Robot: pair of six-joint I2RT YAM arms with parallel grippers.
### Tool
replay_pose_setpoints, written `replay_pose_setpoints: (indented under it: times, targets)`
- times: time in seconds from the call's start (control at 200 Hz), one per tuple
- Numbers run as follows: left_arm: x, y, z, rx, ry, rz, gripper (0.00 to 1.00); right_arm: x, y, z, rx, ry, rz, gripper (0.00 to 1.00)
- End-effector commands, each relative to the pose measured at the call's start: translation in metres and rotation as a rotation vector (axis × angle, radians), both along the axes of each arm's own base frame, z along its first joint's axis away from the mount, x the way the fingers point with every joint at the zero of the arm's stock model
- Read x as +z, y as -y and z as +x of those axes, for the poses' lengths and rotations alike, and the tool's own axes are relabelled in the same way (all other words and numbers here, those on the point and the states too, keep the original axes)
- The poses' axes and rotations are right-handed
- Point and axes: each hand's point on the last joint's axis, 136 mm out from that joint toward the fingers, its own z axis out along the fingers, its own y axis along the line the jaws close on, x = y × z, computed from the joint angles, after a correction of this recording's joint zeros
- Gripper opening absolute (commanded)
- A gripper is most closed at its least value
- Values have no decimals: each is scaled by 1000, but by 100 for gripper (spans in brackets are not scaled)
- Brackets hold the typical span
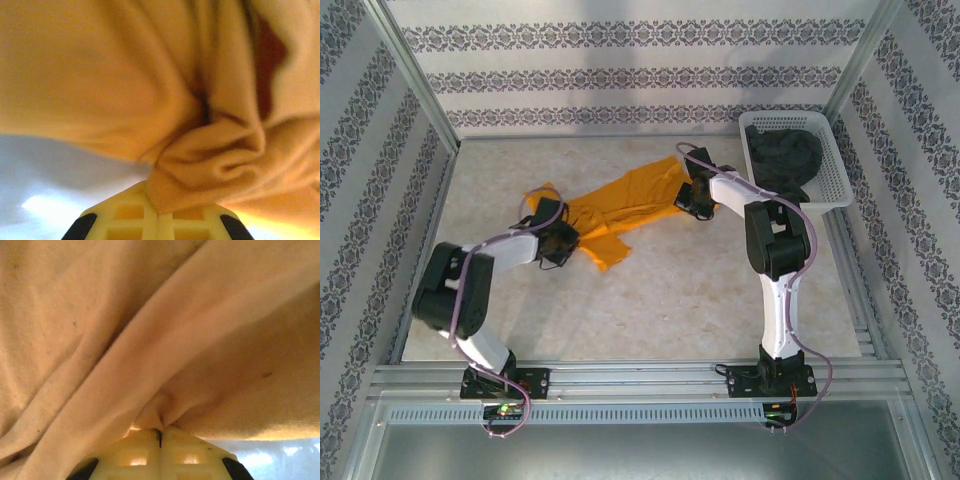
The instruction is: Fold and stack the t-shirts
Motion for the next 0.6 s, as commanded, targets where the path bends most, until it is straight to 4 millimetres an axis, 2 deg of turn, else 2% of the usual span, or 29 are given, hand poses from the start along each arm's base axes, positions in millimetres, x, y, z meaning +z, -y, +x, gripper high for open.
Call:
replay_pose_setpoints:
  times: [0.0,0.09,0.195,0.27,0.36,0.49,0.595]
  targets:
    - [10,-25,-19,14,31,13,0,13,4,-41,14,-58,-43,0]
    - [17,-38,-37,13,26,0,0,16,-2,-69,38,-72,-25,0]
    - [31,-51,-57,21,16,26,22,15,-6,-92,80,-95,-29,0]
    - [52,-55,-62,21,26,54,37,16,-2,-100,101,-96,-56,0]
    - [76,-52,-56,17,54,62,43,23,1,-101,116,-79,-74,0]
    - [97,-31,-36,-29,62,46,46,39,-2,-98,134,-46,-70,23]
    - [98,-18,-19,-58,40,64,48,48,-3,-95,125,-18,-58,31]
